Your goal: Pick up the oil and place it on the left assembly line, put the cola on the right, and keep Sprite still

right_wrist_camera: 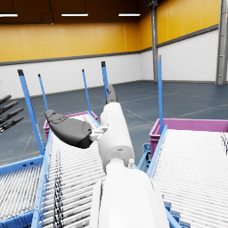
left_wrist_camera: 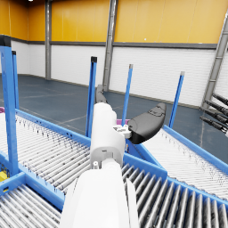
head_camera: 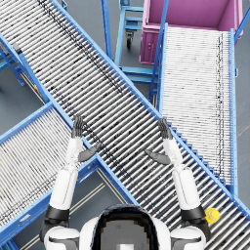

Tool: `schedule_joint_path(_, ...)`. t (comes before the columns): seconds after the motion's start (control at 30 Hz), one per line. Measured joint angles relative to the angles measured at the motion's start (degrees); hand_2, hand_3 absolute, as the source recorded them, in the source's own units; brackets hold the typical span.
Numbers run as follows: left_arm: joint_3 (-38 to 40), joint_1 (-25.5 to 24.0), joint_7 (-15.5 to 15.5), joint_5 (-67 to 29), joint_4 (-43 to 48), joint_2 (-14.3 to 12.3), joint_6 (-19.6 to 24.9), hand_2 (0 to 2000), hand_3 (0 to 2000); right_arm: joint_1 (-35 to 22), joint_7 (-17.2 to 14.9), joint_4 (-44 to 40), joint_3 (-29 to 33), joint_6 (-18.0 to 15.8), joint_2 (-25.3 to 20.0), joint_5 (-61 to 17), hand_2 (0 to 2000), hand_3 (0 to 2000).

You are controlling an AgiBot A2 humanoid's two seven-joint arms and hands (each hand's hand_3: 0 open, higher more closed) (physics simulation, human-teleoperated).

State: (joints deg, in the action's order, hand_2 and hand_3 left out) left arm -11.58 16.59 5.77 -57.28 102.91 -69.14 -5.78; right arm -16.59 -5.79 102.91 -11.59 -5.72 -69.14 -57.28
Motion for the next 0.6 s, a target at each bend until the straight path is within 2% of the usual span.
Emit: schedule_joint_path(0.6,0.0,0.0,0.0,0.0,0.0,0.0,0.0,0,0,0.0,0.0,0.0,0.0,0.0,0.0,0.0,0,0)
